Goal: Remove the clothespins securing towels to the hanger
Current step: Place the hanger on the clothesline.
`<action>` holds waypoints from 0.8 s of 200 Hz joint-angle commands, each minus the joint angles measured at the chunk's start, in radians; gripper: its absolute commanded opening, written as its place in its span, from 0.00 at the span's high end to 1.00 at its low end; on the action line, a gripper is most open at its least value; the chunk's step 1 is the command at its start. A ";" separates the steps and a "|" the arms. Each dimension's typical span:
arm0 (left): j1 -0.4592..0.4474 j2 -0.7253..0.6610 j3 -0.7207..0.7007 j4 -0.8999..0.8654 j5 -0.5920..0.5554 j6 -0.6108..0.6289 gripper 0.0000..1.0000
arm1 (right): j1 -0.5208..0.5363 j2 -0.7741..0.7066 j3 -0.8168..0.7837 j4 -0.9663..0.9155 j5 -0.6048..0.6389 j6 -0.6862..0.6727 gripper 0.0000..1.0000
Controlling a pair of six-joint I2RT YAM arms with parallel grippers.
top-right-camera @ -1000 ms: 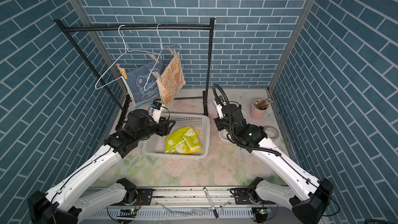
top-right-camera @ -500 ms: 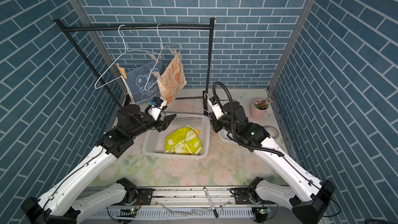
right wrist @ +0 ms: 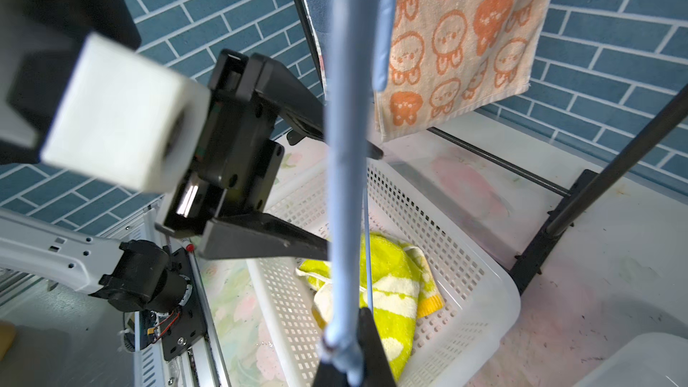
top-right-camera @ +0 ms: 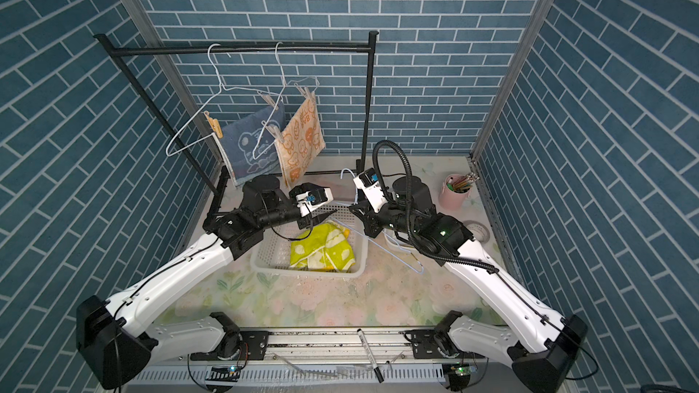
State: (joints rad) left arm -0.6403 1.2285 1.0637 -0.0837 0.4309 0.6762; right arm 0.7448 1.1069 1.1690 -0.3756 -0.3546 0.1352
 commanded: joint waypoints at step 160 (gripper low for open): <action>-0.032 -0.107 -0.059 -0.123 -0.232 0.279 1.00 | -0.016 -0.024 0.235 -0.555 0.017 -0.198 0.50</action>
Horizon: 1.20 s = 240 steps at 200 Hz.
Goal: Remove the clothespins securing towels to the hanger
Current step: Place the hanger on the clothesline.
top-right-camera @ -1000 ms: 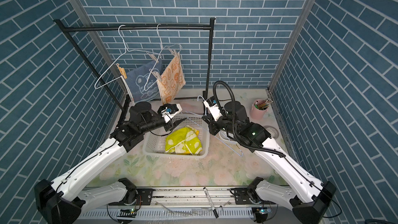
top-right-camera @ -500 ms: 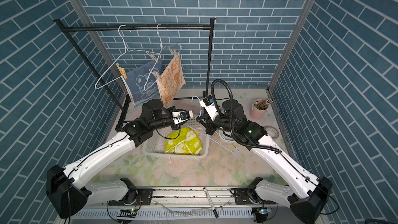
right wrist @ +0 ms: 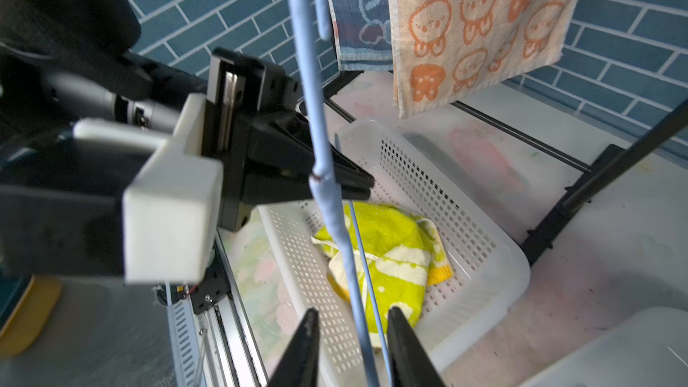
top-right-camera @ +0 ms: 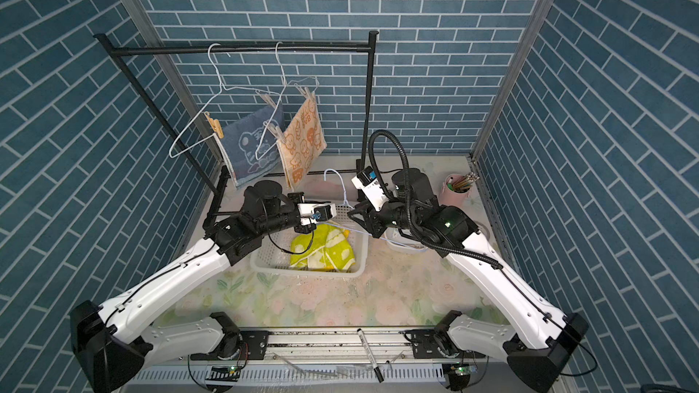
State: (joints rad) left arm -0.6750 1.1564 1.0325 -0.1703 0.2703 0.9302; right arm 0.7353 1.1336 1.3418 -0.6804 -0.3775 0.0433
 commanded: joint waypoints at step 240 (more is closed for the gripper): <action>0.006 -0.111 -0.091 0.042 -0.008 0.046 1.00 | -0.082 -0.045 0.021 -0.469 0.063 -0.352 0.87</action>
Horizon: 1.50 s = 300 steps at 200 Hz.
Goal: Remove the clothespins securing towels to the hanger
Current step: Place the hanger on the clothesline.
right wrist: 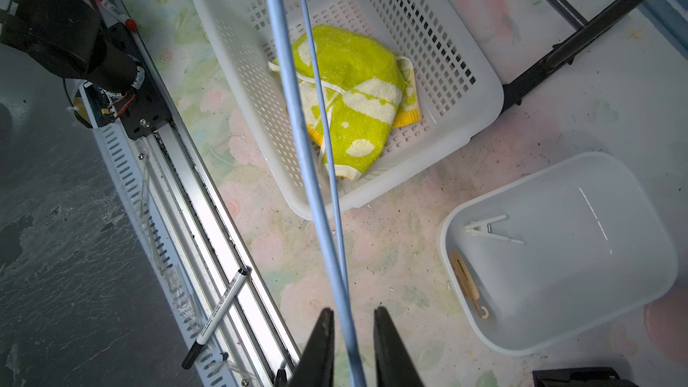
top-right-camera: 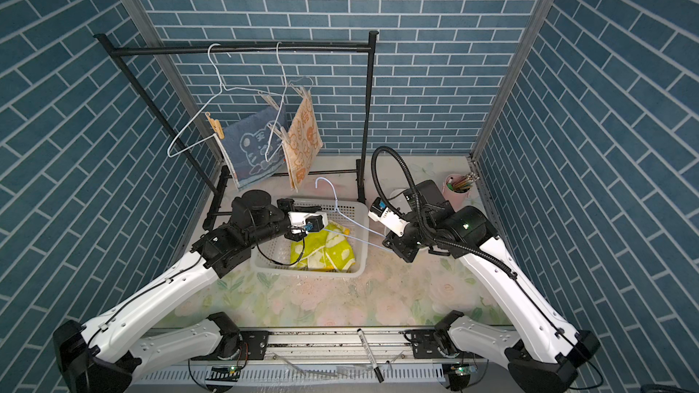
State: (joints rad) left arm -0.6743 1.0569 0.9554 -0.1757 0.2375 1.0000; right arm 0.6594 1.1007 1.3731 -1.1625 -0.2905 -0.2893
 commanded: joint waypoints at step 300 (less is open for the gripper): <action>0.058 -0.332 -0.351 0.214 -0.595 -0.787 0.25 | -0.021 0.402 0.555 0.484 0.534 0.250 1.00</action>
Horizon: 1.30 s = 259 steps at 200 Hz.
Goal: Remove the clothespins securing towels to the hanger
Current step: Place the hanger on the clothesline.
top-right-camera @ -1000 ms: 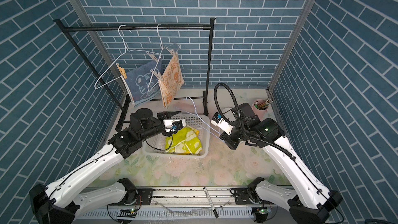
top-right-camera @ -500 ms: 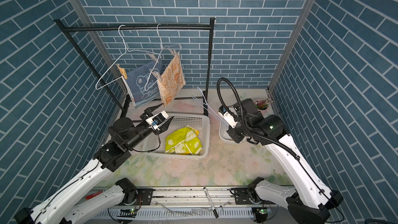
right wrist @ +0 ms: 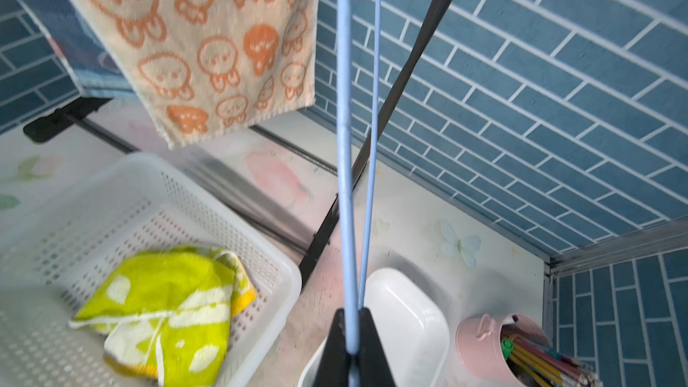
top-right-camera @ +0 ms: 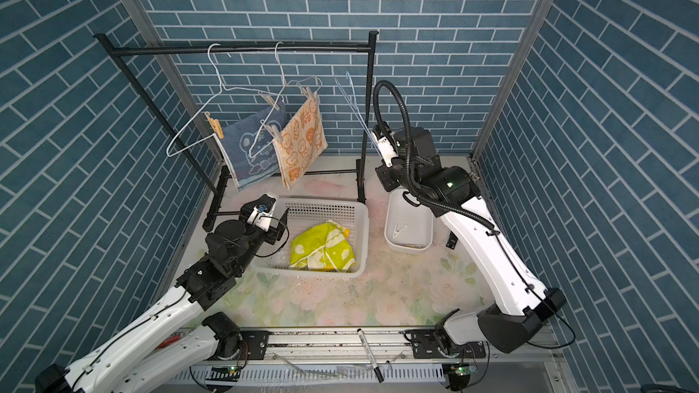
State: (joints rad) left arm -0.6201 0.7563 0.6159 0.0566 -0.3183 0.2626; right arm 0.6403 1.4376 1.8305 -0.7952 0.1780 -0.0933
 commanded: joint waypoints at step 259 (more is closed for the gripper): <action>0.005 -0.078 0.077 -0.188 -0.067 -0.050 0.22 | -0.060 0.291 0.269 0.073 -0.083 0.227 0.76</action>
State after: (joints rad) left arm -0.6201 0.6758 0.6235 -0.0696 -0.3687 0.2169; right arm 0.5831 1.8187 2.1494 -0.7265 0.0902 0.1261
